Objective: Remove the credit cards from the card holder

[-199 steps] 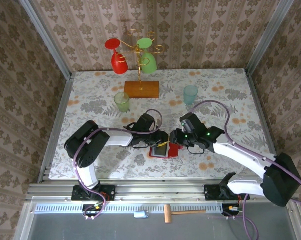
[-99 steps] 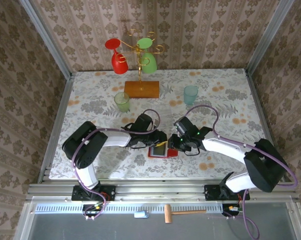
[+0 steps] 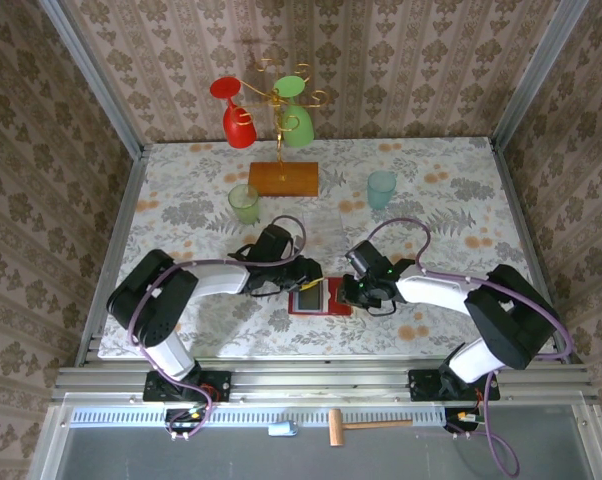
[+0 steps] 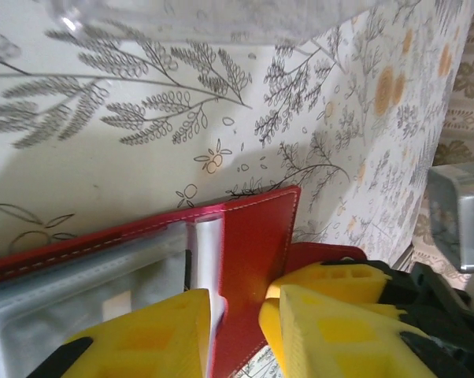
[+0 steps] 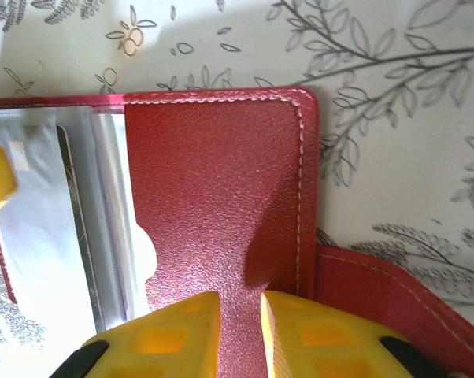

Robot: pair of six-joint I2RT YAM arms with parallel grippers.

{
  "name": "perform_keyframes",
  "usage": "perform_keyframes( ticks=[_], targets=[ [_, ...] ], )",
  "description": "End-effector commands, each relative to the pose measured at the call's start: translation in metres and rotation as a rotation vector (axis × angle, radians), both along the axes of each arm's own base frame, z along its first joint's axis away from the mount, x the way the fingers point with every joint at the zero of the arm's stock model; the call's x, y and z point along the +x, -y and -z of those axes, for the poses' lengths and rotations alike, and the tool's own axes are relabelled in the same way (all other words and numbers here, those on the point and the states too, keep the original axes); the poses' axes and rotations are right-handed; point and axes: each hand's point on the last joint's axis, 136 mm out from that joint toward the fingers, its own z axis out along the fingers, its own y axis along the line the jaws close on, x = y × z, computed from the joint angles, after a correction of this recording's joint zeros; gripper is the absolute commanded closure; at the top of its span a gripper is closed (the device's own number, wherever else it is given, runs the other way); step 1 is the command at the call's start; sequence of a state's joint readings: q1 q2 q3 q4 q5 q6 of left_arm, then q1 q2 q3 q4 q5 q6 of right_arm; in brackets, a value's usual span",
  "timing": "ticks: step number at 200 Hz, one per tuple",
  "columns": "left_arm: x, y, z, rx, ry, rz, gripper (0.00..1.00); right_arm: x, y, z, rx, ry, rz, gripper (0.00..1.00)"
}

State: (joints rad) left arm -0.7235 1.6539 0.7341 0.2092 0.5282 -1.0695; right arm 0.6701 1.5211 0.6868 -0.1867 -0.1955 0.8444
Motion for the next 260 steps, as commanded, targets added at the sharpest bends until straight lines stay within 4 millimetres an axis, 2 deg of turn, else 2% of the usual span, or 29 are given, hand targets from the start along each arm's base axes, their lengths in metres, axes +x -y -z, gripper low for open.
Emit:
perform_keyframes(
  ticks=[1,44,109,146,193,211,260],
  targets=[
    [0.001,-0.014,-0.009,0.015,0.030,-0.009,0.70,0.000,-0.003,0.010,0.004,-0.029,0.010,0.79],
    [0.004,-0.038,-0.019,0.056,0.065,-0.044,0.70,0.007,-0.017,0.010,0.030,-0.029,-0.013,0.80],
    [-0.001,-0.065,-0.015,0.113,0.063,-0.075,0.70,0.012,-0.032,0.014,0.037,-0.032,-0.063,0.81],
    [0.000,-0.089,-0.004,0.189,0.070,-0.109,0.70,0.010,-0.030,0.015,0.011,-0.036,-0.094,0.83],
    [0.007,-0.116,0.007,0.285,0.073,-0.109,0.68,0.002,-0.015,0.018,-0.070,-0.056,-0.115,0.87],
    [0.008,-0.117,0.010,0.287,0.062,-0.095,0.66,0.000,-0.010,0.018,-0.091,-0.058,-0.120,0.87],
    [0.010,-0.105,0.008,0.230,0.054,-0.081,0.66,-0.006,0.006,0.016,-0.159,-0.061,-0.135,0.88]
  ],
)
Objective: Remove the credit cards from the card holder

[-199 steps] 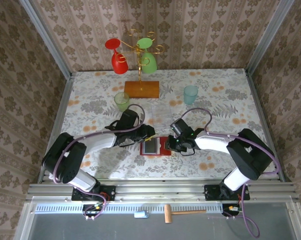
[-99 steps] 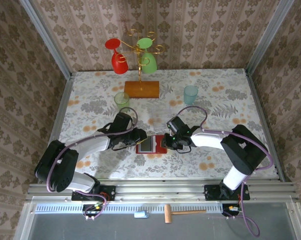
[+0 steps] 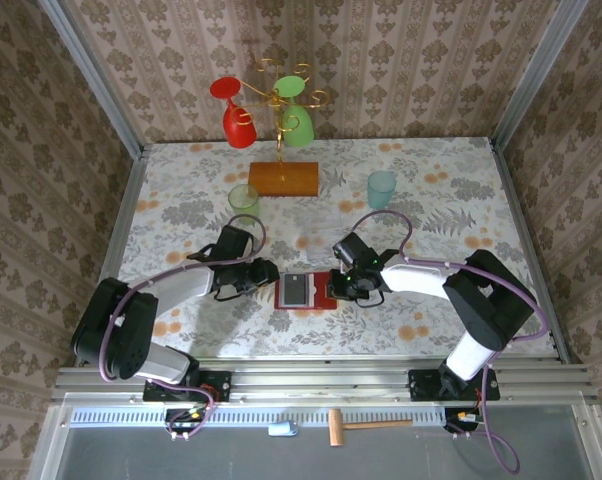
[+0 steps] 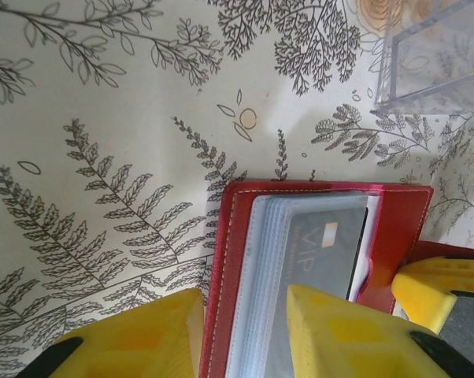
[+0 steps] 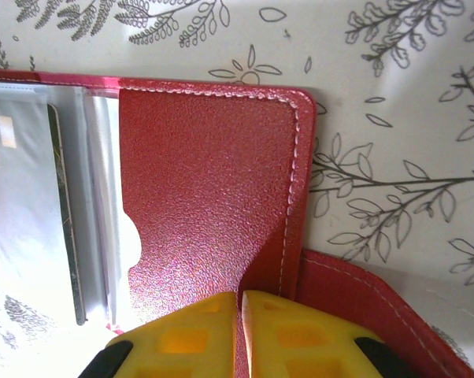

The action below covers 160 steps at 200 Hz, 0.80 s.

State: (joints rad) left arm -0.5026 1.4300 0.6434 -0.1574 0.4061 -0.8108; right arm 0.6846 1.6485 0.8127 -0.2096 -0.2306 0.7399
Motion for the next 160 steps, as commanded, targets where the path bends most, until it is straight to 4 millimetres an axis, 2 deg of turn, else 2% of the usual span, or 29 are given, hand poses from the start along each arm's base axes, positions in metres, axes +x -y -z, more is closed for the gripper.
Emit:
perform_keyframes(
  ticks=[1,67,118,160],
  targets=[
    [0.002,0.008,-0.006,-0.031,0.010,0.032,0.66,-0.020,0.031,0.013,-0.151,-0.057,-0.012,0.88],
    [0.000,0.033,-0.012,-0.084,0.010,0.061,0.66,-0.027,0.049,0.011,-0.202,-0.069,-0.028,0.88],
    [-0.003,0.049,-0.014,-0.115,0.017,0.072,0.66,-0.026,0.042,-0.002,-0.142,-0.057,-0.002,0.87],
    [-0.009,0.061,-0.013,-0.126,0.007,0.093,0.72,-0.014,0.027,-0.026,-0.060,-0.015,0.035,0.83]
  ],
)
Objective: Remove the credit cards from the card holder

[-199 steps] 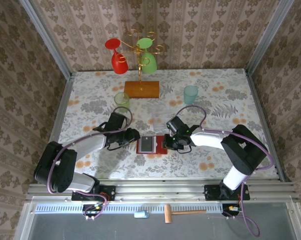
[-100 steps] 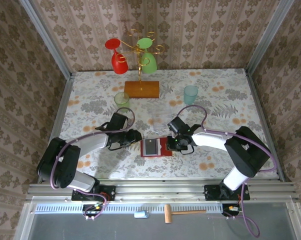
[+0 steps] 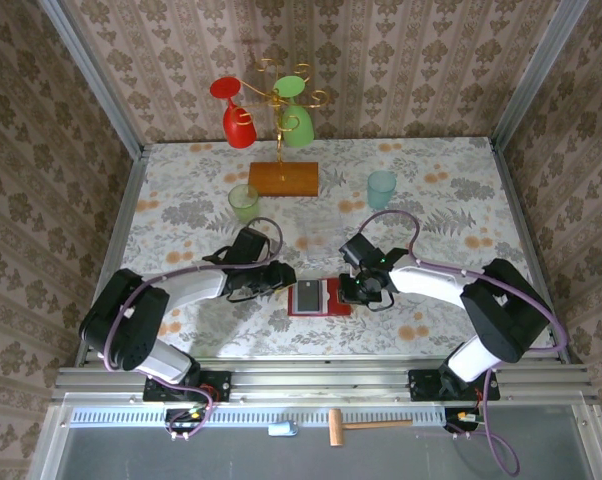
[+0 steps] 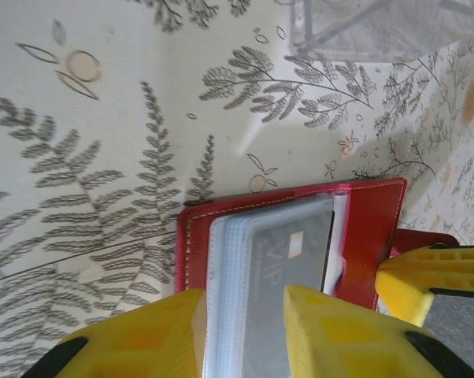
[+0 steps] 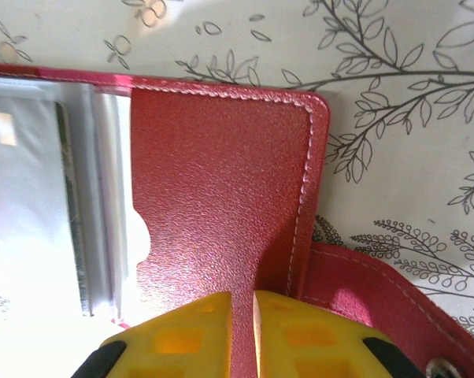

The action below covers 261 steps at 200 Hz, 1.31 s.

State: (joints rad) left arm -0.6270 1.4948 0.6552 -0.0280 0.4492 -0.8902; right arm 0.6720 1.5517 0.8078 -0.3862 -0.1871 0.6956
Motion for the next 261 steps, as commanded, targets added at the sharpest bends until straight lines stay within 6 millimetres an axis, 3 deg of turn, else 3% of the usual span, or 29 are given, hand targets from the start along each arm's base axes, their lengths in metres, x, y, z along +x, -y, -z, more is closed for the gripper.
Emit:
perform_keyframes(
  ticks=[1,51,122,207,261],
  targets=[
    [0.005,0.014,-0.010,-0.040,0.009,0.006,0.72,0.004,-0.002,-0.015,0.034,0.012,0.046,0.83],
    [0.000,0.027,-0.009,-0.076,0.010,0.029,0.77,0.008,-0.022,-0.032,0.170,0.011,0.090,0.76],
    [-0.010,0.033,0.005,-0.065,-0.045,0.039,0.80,0.012,-0.045,-0.033,0.305,-0.026,0.112,0.69],
    [-0.013,0.030,-0.014,-0.054,-0.010,0.036,0.78,0.011,-0.053,-0.020,0.316,-0.072,0.108,0.54],
    [-0.020,0.039,-0.011,-0.070,-0.026,0.050,0.79,0.014,-0.053,-0.014,0.313,-0.075,0.124,0.53]
  ],
)
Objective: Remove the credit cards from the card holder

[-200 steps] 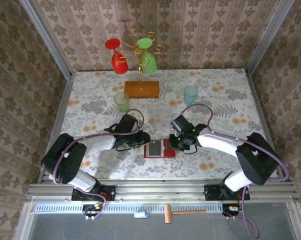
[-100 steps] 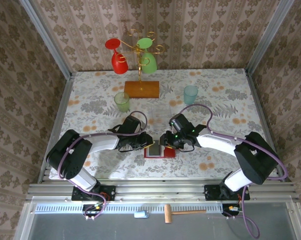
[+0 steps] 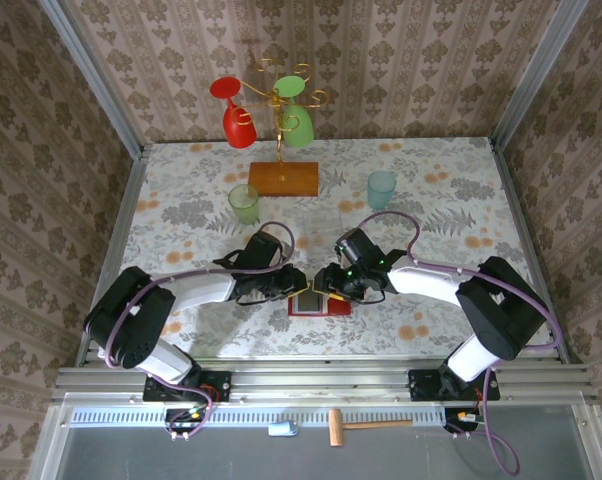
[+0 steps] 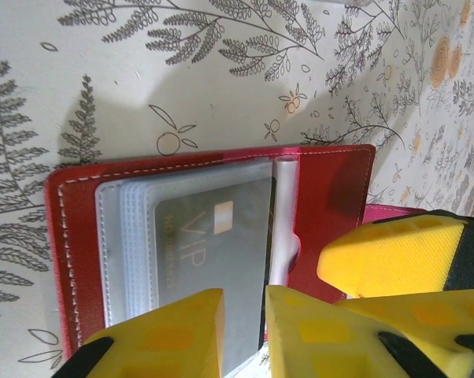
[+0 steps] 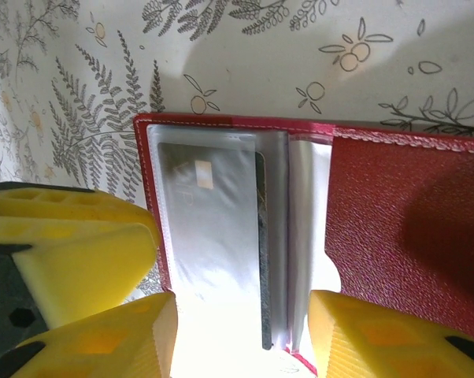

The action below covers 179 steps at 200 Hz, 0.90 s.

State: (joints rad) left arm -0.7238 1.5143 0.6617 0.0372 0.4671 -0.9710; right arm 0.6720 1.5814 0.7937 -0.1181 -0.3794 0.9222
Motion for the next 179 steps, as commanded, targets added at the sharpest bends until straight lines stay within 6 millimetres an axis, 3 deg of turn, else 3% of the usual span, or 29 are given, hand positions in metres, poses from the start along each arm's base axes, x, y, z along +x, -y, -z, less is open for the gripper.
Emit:
perform_keyframes(
  ticks=[1,68,89,124,179],
  targets=[
    [-0.001,0.008,-0.005,-0.015,-0.005,0.001,0.79,-0.002,0.001,0.009,0.005,-0.033,0.011,0.53],
    [-0.005,0.003,0.006,0.040,-0.015,0.005,0.80,-0.001,0.000,0.008,0.015,-0.023,0.014,0.54],
    [-0.006,-0.001,0.010,0.064,-0.018,0.005,0.80,-0.002,-0.003,0.011,0.029,-0.041,0.005,0.58],
    [-0.007,-0.002,0.014,0.072,-0.022,0.008,0.82,-0.001,-0.008,0.009,0.052,-0.044,-0.006,0.74],
    [-0.006,-0.003,0.015,0.079,-0.019,0.004,0.82,0.000,-0.015,0.011,0.075,-0.058,-0.021,0.77]
  ],
)
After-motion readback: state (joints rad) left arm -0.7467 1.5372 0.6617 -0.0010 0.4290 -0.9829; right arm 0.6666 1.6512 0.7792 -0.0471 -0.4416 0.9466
